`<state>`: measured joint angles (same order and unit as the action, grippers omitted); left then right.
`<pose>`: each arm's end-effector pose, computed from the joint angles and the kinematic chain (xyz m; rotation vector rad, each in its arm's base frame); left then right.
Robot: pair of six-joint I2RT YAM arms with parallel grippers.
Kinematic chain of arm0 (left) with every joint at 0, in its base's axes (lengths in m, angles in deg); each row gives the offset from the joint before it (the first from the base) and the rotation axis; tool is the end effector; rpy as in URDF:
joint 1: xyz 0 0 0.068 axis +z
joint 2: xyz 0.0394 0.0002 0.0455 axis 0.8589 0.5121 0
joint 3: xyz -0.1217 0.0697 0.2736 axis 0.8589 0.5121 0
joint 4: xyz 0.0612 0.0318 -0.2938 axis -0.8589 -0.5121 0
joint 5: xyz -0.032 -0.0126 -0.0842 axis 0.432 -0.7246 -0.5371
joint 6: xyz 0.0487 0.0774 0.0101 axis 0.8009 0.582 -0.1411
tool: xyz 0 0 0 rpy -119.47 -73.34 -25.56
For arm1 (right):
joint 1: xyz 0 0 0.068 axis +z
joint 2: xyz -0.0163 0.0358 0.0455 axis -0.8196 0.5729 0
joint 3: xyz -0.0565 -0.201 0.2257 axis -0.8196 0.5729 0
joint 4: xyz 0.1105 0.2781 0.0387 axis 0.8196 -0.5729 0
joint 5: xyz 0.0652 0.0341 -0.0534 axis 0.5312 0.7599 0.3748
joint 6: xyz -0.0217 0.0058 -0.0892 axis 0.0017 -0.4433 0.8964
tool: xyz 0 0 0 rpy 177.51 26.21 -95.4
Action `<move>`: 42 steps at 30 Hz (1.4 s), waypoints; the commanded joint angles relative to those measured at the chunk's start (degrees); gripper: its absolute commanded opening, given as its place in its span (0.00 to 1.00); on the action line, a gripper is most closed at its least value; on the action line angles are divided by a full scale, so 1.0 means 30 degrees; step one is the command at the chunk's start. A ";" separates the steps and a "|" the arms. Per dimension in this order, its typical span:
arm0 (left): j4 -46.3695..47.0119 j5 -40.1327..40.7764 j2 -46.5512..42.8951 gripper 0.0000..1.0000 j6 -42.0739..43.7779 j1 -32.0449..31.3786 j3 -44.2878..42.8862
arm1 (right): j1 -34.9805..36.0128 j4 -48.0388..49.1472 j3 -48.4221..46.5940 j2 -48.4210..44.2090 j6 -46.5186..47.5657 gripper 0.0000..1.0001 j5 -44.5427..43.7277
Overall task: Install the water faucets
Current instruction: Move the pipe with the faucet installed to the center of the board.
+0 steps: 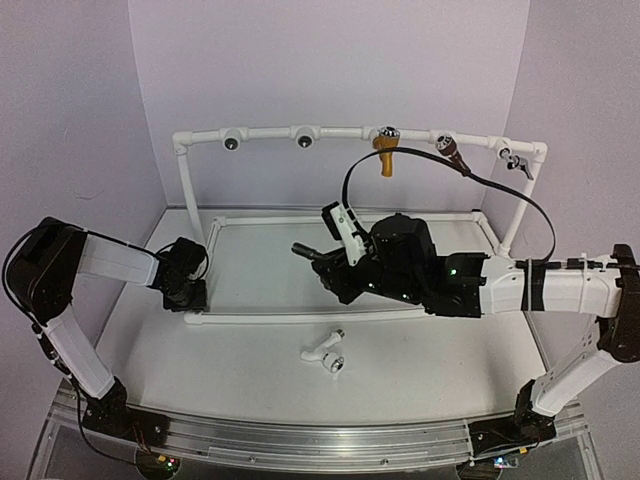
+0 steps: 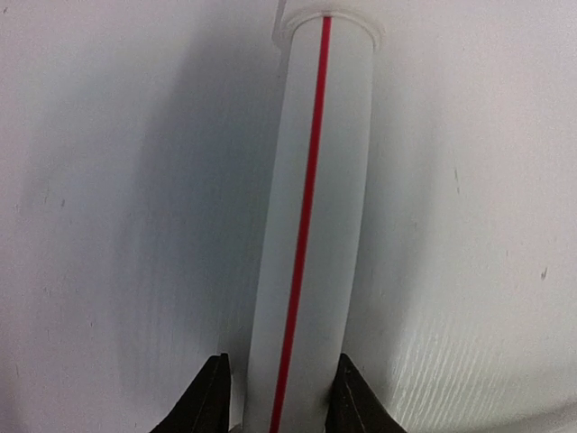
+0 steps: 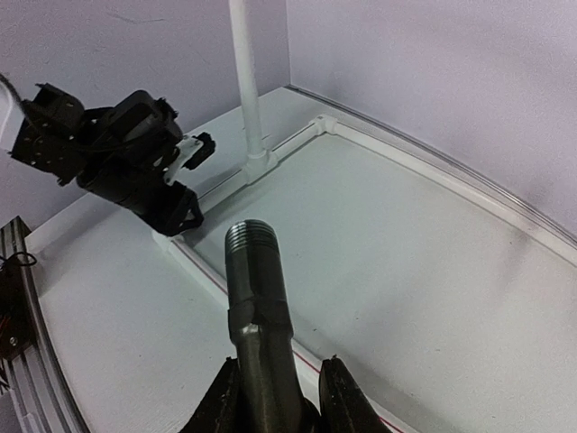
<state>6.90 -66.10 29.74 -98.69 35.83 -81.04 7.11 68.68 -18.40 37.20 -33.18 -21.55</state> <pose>0.3279 -0.1194 0.0923 -0.1572 2.6283 0.0428 0.2123 0.3808 0.3067 -0.8426 1.7539 0.6942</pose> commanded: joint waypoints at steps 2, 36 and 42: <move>-0.0521 -0.0506 -0.2725 0.18 -0.1528 -0.1596 0.1497 | 0.1959 -0.0930 -0.3916 0.1414 0.0734 0.00 -0.6981; 0.2874 -0.3130 -0.6894 0.00 -0.5566 -0.2143 0.6095 | 0.2025 -0.7417 -1.7535 0.8575 -0.0755 0.00 -1.5459; 0.3277 -0.3598 -0.6644 0.00 -0.5438 -0.2145 0.6080 | 0.1509 -0.7810 -1.8147 0.8834 -0.2197 0.00 -1.5309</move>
<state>8.44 -69.95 9.83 -111.31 30.62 -62.35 12.71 45.57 -69.65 62.71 -34.98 -67.05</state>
